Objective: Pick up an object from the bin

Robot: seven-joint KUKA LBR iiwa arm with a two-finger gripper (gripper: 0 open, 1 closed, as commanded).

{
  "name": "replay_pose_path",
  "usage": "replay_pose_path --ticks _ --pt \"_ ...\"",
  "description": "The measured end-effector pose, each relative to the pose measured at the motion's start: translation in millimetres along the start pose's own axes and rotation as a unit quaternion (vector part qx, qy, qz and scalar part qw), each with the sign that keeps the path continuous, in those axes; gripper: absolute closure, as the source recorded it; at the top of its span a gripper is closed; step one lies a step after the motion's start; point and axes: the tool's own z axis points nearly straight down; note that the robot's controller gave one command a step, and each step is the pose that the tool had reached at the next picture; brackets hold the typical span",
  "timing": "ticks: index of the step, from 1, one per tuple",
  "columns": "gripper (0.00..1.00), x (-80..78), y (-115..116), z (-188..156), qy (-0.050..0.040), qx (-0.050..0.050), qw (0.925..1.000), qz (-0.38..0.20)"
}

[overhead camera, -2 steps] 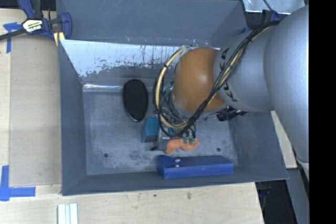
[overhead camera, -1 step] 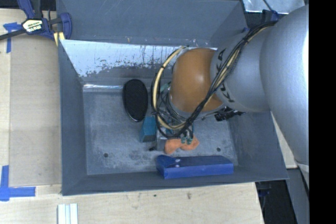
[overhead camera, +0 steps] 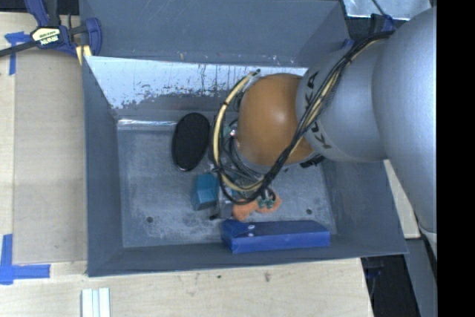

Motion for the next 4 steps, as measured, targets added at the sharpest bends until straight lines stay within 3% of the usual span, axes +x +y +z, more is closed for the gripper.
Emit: replay_pose_path --ticks 1,2,3,4 --pt "1.0 18.4 -14 -46 0.0091 0.001 0.9999 -0.014" --pt "1.0 -11.8 -14 -96 0.0066 0.001 1.0 0.007" --pt "1.0 0.6 -3 -119 0.008 0.001 0.9999 -0.007" --pt "1.0 -12.6 25 -139 0.0065 0.001 0.9999 -0.013"
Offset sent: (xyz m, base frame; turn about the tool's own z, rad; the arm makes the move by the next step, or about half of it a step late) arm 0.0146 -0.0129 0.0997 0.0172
